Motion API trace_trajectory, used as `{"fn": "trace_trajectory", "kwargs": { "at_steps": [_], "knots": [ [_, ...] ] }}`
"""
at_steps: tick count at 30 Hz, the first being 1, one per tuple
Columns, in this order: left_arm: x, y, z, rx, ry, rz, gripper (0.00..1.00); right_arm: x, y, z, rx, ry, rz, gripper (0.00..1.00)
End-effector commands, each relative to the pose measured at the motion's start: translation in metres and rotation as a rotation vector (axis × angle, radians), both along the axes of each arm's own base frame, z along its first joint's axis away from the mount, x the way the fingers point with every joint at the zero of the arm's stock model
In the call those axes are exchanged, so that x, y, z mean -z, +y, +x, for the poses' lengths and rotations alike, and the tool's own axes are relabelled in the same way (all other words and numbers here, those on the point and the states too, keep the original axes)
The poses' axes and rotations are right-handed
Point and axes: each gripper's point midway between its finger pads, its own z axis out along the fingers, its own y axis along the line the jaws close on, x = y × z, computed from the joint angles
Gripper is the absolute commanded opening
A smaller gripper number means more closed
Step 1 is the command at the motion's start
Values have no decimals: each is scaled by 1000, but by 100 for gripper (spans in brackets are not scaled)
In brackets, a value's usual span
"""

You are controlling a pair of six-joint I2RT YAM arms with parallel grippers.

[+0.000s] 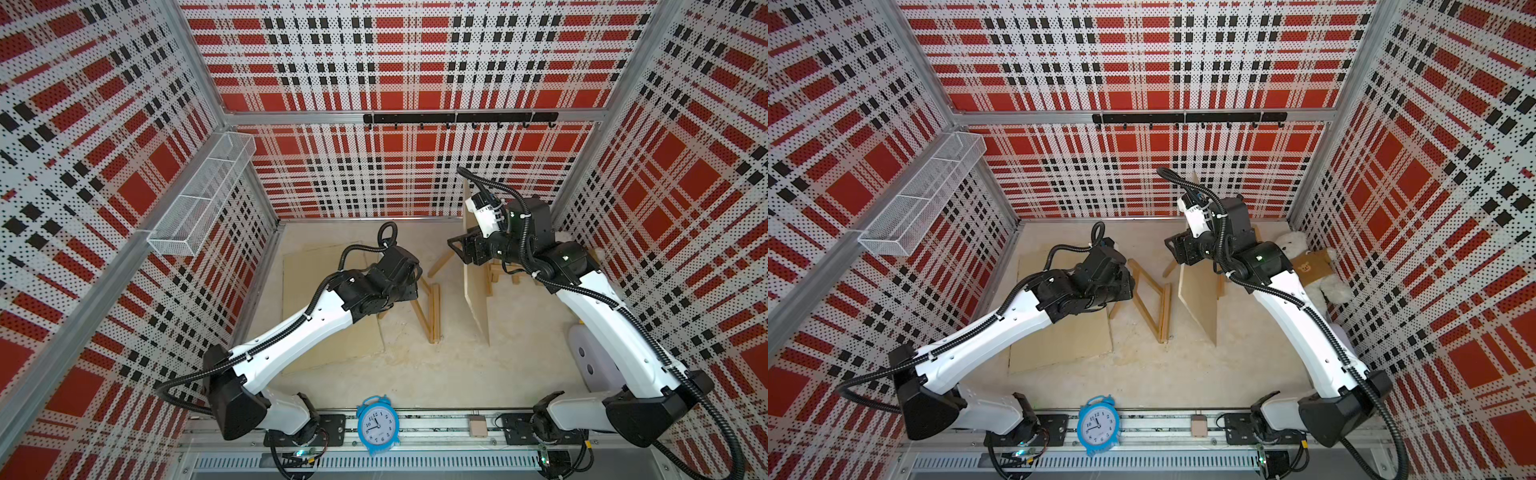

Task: Disassemble the easel
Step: Pick up the easel at the center of the board.

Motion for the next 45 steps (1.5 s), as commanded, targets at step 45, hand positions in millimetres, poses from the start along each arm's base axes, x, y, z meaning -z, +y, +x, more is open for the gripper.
{"fn": "trace_trajectory", "kwargs": {
  "at_steps": [45],
  "knots": [
    [-174, 54, -76, 378, -292, -335, 0, -59, 81, -77, -523, -250, 71, 62]
  ]
}}
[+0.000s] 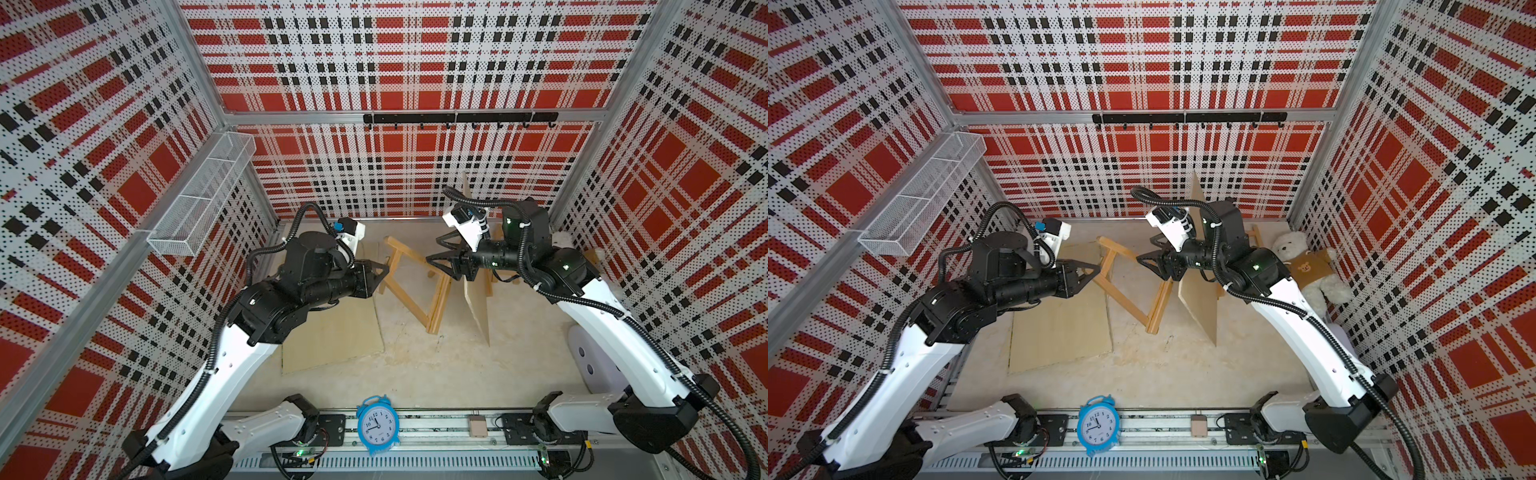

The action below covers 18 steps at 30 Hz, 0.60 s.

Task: Disassemble the easel
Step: Pick up the easel at the center of the board.

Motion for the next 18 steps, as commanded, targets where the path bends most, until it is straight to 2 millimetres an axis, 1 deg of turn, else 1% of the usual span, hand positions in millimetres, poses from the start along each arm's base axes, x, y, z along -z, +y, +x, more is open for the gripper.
{"fn": "trace_trajectory", "kwargs": {
  "at_steps": [1, 6, 11, 18],
  "knots": [
    [-33, 0, -17, 58, -84, -60, 0, -17, 12, -3, -54, -95, 8, 62],
    [-35, 6, -27, 56, -90, -52, 0, -8, 25, -9, -83, -101, -37, 60],
    [-40, 11, -32, 54, -107, -55, 0, -1, 32, -16, -108, -91, -61, 58],
    [-47, 13, -38, 65, -121, -69, 0, 23, 42, -17, -107, -71, -146, 56]
  ]
}}
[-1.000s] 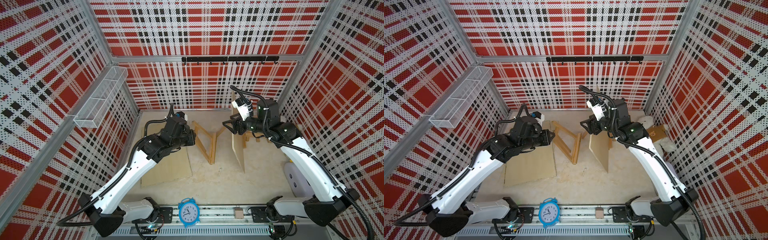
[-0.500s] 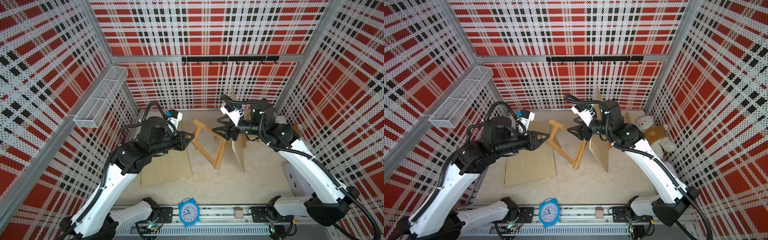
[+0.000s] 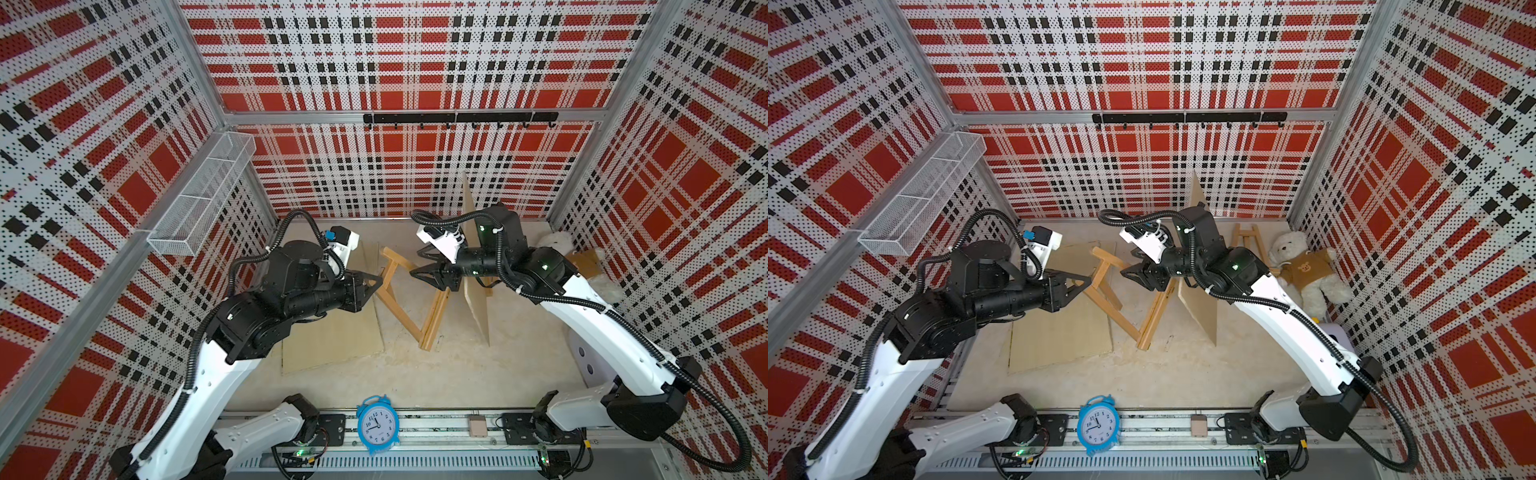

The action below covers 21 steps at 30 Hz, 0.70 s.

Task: Disassemble the easel
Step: Pick up the easel at the center of the board.

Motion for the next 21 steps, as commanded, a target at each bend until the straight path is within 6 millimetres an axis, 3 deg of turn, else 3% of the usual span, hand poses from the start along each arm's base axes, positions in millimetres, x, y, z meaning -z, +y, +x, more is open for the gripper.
{"fn": "trace_trajectory", "kwargs": {
  "at_steps": [1, 9, 17, 21],
  "knots": [
    [-43, 1, -9, 27, -116, -90, 0, -2, 4, 4, 1, -45, -25, 56],
    [-46, 0, -12, 43, -120, -96, 0, 14, 8, 22, 74, -47, -74, 56],
    [-49, 3, -14, 43, -128, -94, 0, 22, 14, 24, 69, -30, -83, 42],
    [-49, 3, -13, 36, -128, -92, 0, 19, 19, 23, 62, -21, -68, 30]
  ]
}}
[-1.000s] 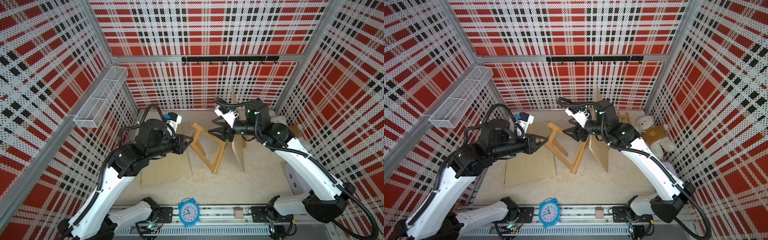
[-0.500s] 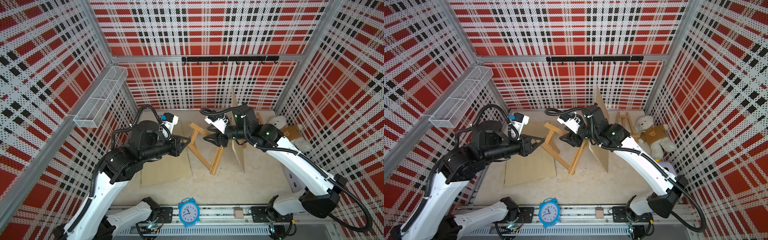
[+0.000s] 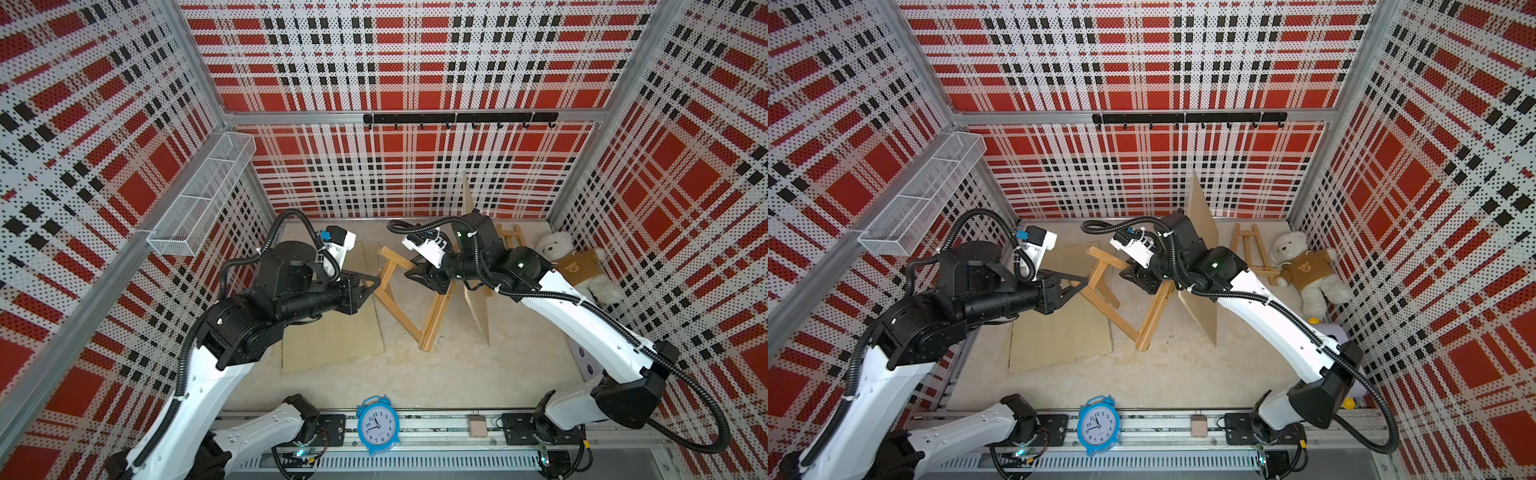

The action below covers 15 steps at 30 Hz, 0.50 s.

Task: Disassemble the easel
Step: Pick up the easel at the center of the board.

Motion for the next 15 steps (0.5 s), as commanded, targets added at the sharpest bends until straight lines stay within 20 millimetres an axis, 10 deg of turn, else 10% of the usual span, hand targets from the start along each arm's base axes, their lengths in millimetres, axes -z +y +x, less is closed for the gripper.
{"fn": "trace_trajectory", "kwargs": {
  "at_steps": [1, 9, 11, 15],
  "knots": [
    [-39, 1, -5, 16, -112, -84, 0, -18, 9, 4, -4, -25, 49, 26],
    [-39, 16, 5, -79, -115, -76, 0, -31, 16, -2, -1, 40, 131, 11],
    [-40, 27, 8, -134, -120, -74, 26, -36, 16, -1, 15, 50, 154, 9],
    [-49, 52, 8, -248, -169, -78, 41, -47, 12, 6, 80, 63, 178, 8]
  ]
}}
